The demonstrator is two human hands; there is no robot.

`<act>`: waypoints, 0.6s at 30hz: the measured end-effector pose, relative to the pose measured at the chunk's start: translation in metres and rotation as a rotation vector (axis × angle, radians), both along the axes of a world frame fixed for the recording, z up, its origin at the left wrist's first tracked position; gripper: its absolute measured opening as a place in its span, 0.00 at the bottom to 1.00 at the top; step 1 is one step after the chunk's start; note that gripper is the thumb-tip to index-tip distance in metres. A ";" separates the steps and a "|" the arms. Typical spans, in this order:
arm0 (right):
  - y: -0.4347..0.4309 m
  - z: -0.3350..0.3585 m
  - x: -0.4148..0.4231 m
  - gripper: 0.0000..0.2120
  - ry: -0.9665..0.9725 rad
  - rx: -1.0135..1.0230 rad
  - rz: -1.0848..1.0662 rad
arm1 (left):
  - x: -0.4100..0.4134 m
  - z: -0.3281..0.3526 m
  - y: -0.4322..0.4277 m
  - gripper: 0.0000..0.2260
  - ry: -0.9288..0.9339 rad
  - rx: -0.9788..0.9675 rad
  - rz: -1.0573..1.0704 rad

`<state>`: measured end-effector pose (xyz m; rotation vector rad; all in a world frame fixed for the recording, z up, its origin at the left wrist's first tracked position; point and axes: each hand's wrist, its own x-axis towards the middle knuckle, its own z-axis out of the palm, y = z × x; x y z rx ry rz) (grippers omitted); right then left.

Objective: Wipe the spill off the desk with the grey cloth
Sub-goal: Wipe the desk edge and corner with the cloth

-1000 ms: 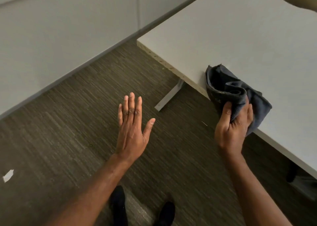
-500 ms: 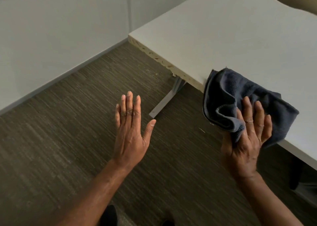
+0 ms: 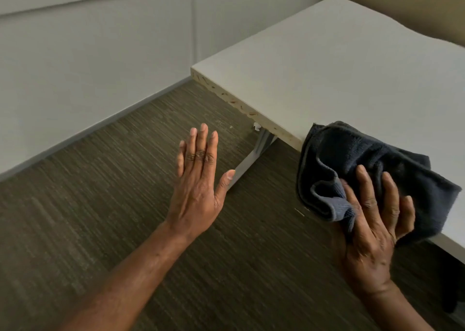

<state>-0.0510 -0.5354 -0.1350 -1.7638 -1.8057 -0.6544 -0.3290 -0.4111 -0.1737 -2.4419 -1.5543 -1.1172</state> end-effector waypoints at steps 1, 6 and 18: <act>0.000 0.000 0.000 0.24 -0.002 -0.001 0.000 | -0.002 0.002 0.008 0.33 0.002 0.013 0.004; 0.003 -0.003 -0.001 0.26 -0.029 -0.004 -0.022 | -0.020 0.014 0.047 0.34 0.015 0.017 0.013; 0.018 -0.008 -0.025 0.26 0.033 -0.052 -0.071 | -0.022 0.025 0.090 0.36 0.097 0.061 -0.067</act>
